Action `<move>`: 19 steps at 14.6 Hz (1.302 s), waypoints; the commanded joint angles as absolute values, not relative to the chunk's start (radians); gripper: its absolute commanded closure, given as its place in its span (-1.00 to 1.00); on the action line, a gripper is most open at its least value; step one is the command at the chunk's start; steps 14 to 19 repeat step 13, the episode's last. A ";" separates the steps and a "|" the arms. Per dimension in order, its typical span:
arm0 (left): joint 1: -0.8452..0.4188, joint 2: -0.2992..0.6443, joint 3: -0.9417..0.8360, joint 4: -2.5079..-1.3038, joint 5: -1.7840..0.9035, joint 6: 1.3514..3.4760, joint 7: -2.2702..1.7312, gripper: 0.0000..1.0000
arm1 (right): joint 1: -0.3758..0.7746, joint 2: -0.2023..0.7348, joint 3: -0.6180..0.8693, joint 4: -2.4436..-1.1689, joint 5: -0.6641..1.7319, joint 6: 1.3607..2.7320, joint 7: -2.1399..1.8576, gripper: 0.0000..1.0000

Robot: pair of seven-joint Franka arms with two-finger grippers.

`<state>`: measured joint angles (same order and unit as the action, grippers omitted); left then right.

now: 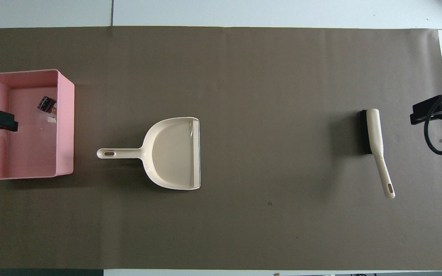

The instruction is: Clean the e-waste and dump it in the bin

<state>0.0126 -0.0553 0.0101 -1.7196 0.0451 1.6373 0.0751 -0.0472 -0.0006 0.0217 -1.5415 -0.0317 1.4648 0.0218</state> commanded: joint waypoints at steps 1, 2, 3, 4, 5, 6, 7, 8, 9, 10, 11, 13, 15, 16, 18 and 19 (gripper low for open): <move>0.023 -0.078 0.009 -1.735 0.032 1.614 0.063 -0.95 | -0.055 -0.005 0.026 -1.548 -0.032 1.462 -0.002 -1.00; 0.032 -0.078 0.009 -1.736 0.032 1.614 0.063 -0.95 | -0.055 -0.006 0.026 -1.548 -0.032 1.462 -0.002 -1.00; 0.034 -0.078 0.009 -1.738 0.032 1.614 0.063 -0.95 | -0.057 -0.005 0.026 -1.548 -0.032 1.462 -0.002 -1.00; 0.034 -0.078 0.009 -1.736 0.032 1.614 0.063 -0.95 | -0.055 -0.006 0.026 -1.548 -0.032 1.462 -0.002 -1.00; 0.034 -0.078 0.009 -1.736 0.032 1.614 0.064 -0.95 | -0.055 -0.005 0.026 -1.548 -0.032 1.462 -0.002 -1.00; 0.034 -0.078 0.009 -1.736 0.032 1.614 0.064 -0.95 | -0.055 -0.005 0.026 -1.548 -0.032 1.462 -0.002 -1.00; 0.034 -0.078 0.009 -1.736 0.032 1.614 0.064 -0.95 | -0.055 -0.005 0.026 -1.548 -0.032 1.462 -0.002 -1.00; 0.034 -0.078 0.009 -1.738 0.032 1.614 0.066 -0.95 | -0.055 -0.005 0.026 -1.548 -0.032 1.462 -0.002 -1.00; 0.034 -0.078 0.009 -1.738 0.032 1.614 0.066 -0.95 | -0.055 -0.006 0.026 -1.548 -0.032 1.462 -0.002 -1.00; 0.034 -0.078 0.009 -1.738 0.032 1.614 0.064 -0.95 | -0.055 -0.005 0.026 -1.548 -0.032 1.462 -0.002 -1.00; 0.034 -0.078 0.009 -1.740 0.032 1.615 0.066 -0.95 | -0.055 -0.006 0.026 -1.548 -0.032 1.462 -0.002 -1.00; 0.034 -0.080 0.009 -1.749 0.032 1.623 0.067 -0.95 | -0.055 -0.005 0.026 -1.548 -0.032 1.462 -0.002 -1.00; 0.034 -0.080 0.009 -1.749 0.032 1.623 0.067 -0.95 | -0.055 -0.005 0.026 -1.548 -0.032 1.462 -0.002 -1.00; 0.034 -0.080 0.009 -1.749 0.032 1.623 0.067 -0.95 | -0.055 -0.005 0.026 -1.548 -0.032 1.462 -0.002 -1.00; 0.034 -0.080 0.009 -1.749 0.032 1.623 0.067 -0.95 | -0.055 -0.005 0.026 -1.548 -0.032 1.462 -0.002 -1.00; 0.034 -0.080 0.009 -1.749 0.032 1.623 0.067 -0.95 | -0.055 -0.005 0.026 -1.548 -0.032 1.462 -0.002 -1.00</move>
